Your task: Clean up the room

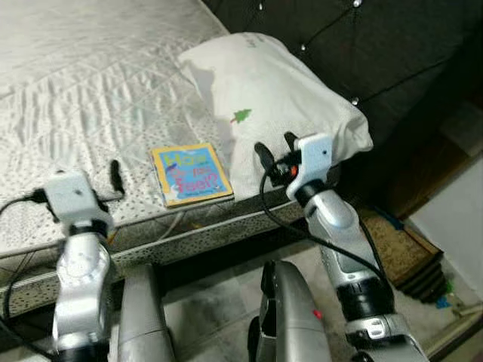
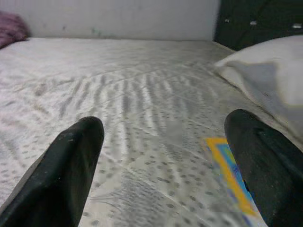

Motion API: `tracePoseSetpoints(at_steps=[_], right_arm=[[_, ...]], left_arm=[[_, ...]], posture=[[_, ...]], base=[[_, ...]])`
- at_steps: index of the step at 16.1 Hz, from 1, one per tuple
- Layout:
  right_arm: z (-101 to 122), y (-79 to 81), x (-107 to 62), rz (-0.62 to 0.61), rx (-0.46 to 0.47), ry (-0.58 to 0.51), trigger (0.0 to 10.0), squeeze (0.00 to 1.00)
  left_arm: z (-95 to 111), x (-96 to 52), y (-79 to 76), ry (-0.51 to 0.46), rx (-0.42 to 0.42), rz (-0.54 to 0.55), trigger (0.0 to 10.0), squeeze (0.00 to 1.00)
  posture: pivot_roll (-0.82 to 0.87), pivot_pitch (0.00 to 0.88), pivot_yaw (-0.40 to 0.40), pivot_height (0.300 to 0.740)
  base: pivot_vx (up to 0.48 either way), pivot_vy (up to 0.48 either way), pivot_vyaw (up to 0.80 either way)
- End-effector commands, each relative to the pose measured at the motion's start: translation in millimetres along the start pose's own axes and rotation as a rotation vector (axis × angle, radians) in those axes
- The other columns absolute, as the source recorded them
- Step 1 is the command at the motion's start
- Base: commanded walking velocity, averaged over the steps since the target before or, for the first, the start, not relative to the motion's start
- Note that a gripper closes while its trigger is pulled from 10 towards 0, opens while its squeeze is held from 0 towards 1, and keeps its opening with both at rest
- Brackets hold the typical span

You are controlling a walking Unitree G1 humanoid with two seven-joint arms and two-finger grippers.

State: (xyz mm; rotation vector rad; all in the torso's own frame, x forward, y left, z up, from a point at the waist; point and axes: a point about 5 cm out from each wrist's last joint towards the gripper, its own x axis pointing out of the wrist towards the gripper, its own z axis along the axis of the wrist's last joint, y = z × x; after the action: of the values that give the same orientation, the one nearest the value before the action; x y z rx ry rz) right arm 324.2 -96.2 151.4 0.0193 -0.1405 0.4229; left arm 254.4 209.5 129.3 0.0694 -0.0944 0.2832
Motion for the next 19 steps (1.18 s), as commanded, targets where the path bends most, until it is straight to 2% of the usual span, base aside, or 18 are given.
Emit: tracePoseSetpoints(at_steps=[1, 2, 4, 6, 8, 9, 10, 11, 13, 14, 17, 19], right_arm=[[1, -4.7, 1.0, -0.022, 0.009, -0.003, 10.0, 0.00], [2, -3.6, 3.3, -0.022, 0.025, -0.009, 10.0, 0.00], [3, -1.6, 5.3, -0.025, 0.042, -0.019, 10.0, 0.00], [3, 2.6, 6.2, -0.036, 0.075, -0.027, 10.0, 0.00], [1, 3.1, 5.7, -0.049, 0.094, -0.024, 10.0, 0.00], [1, 3.0, 5.4, -0.051, 0.097, -0.023, 10.0, 0.00], [-1, 1.3, 3.9, -0.065, 0.113, -0.012, 10.0, 0.00], [-3, -0.6, 3.4, -0.077, 0.125, -0.005, 10.0, 0.00], [-4, -1.2, 3.4, -0.081, 0.128, -0.004, 10.0, 0.00], [-3, -1.6, 3.4, -0.083, 0.128, -0.005, 10.0, 0.00], [-4, -3.6, 2.2, -0.092, 0.120, -0.003, 10.0, 0.00], [-7, -3.3, 1.1, -0.096, 0.118, 0.007, 10.0, 0.00]], left_arm=[[8, -2.5, -5.6, -0.027, 0.015, -0.020, 10.0, 0.00], [12, -5.9, -6.5, -0.028, 0.016, -0.044, 10.0, 0.00], [16, -6.1, -2.9, -0.050, 0.074, -0.068, 10.0, 0.00], [10, -8.6, -2.7, -0.051, 0.111, -0.084, 10.0, 0.00], [1, -15.7, -15.7, -0.009, 0.121, -0.110, 10.0, 0.00], [0, -16.8, -17.4, -0.001, 0.119, -0.117, 10.0, 0.00], [-1, -18.0, -24.7, 0.008, 0.116, -0.174, 10.0, 0.00], [0, -14.7, -30.1, 0.016, 0.071, -0.230, 10.0, 0.00], [2, -12.1, -33.6, 0.010, 0.026, -0.271, 10.0, 0.00], [4, -10.4, -36.7, -0.011, 0.021, -0.265, 10.0, 0.00], [-6, -10.6, -38.3, 0.031, 0.005, -0.186, 10.0, 0.00], [-4, -4.1, -35.0, 0.042, -0.065, -0.128, 10.0, 0.00]], posture=[[0.05, 0.000, -0.123, 0.543], [0.05, 0.000, -0.125, 0.558], [0.05, 0.000, -0.121, 0.572], [0.05, 0.000, -0.114, 0.592], [0.05, 0.000, -0.117, 0.613], [0.05, 0.000, -0.117, 0.618], [0.04, 0.000, -0.113, 0.627], [0.04, 0.000, -0.110, 0.637], [0.03, 0.000, -0.108, 0.647], [0.02, 0.000, -0.105, 0.657], [0.02, 0.000, -0.109, 0.686], [0.03, 0.000, -0.119, 0.711]], base=[[0.000, 0.000, 0.00], [0.000, 0.000, 0.00], [0.000, 0.000, 0.00], [0.000, 0.000, 0.00], [0.000, 0.000, 0.00], [0.000, 0.000, 0.00], [0.000, 0.000, 0.00], [0.000, 0.000, 0.00], [0.000, 0.000, 0.00], [0.000, 0.000, 0.00], [0.000, 0.000, 0.00], [0.000, 0.000, 0.00]])
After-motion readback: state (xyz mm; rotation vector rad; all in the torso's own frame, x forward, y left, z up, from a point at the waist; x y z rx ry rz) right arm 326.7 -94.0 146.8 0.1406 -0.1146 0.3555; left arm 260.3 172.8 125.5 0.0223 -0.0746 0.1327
